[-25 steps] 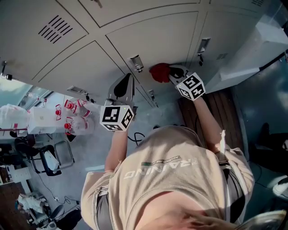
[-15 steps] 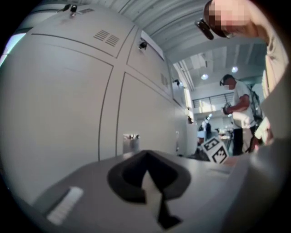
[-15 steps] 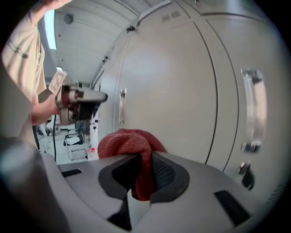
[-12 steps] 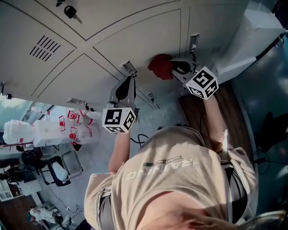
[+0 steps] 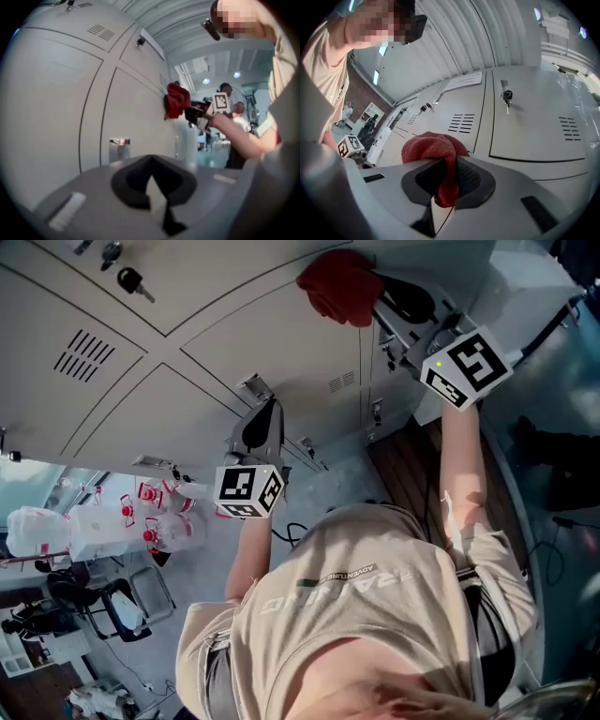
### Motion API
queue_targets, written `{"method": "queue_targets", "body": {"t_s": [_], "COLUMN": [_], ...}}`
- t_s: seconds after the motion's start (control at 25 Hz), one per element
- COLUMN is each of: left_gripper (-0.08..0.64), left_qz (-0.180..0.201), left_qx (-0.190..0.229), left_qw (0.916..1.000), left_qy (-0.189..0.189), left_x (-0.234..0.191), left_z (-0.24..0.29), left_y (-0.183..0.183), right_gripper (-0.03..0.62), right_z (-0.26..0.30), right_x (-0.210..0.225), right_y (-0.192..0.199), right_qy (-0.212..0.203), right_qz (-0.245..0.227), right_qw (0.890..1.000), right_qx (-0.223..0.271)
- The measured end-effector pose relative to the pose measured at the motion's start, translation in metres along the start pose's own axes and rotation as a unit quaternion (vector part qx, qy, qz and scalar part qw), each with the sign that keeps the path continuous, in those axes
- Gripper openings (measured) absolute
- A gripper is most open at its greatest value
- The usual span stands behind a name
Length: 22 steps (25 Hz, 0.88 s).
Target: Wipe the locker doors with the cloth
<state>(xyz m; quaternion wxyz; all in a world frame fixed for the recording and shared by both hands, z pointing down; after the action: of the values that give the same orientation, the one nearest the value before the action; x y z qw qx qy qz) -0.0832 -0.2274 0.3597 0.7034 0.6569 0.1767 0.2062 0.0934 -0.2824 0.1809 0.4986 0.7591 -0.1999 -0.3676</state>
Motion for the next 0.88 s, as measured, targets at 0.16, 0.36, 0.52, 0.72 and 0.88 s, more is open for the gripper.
{"method": "queue_targets", "body": {"t_s": [0.16,0.36,0.52,0.72,0.88], "left_gripper": [0.005,0.005,0.005,0.005,0.005], "left_qz": [0.0,-0.007,-0.011,-0.019,-0.024], "left_qx": [-0.001,-0.013,-0.025,-0.038,-0.048], "left_qw": [1.0,0.9999,0.9996,0.999,0.9984], "left_qy": [-0.003,-0.008,-0.008,-0.011,-0.018], "left_x": [-0.001,-0.005,-0.005,-0.006,-0.008], "left_z": [0.001,0.004,0.008,0.011,0.011], "left_y": [0.001,0.009,0.019,0.03,0.037], "right_gripper": [0.046,0.046,0.046,0.046,0.046], "right_z": [0.005,0.001,-0.01,-0.029,-0.043], "right_x": [0.009,-0.005,-0.029,-0.062,-0.083], "right_y": [0.022,0.085,0.148,0.236,0.295], "right_qy": [0.004,-0.013,-0.033,-0.041,-0.046], "right_qz": [0.018,0.074,0.11,0.131,0.145], "right_qw": [1.0,0.995,0.986,0.968,0.952], "right_qx": [-0.019,-0.061,-0.121,-0.209,-0.264]}}
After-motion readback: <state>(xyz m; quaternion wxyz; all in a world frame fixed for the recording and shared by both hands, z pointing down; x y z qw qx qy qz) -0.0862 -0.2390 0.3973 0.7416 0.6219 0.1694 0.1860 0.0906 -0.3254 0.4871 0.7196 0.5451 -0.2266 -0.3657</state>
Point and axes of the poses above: the fingertips, and each gripper's own axes: z forward along the fingers, x to its right, y out of its underside, the point moved 1 cm from there along -z, backward along the fingers, and after that the axes turned 1 degree about -x, right-handed, at the moved point
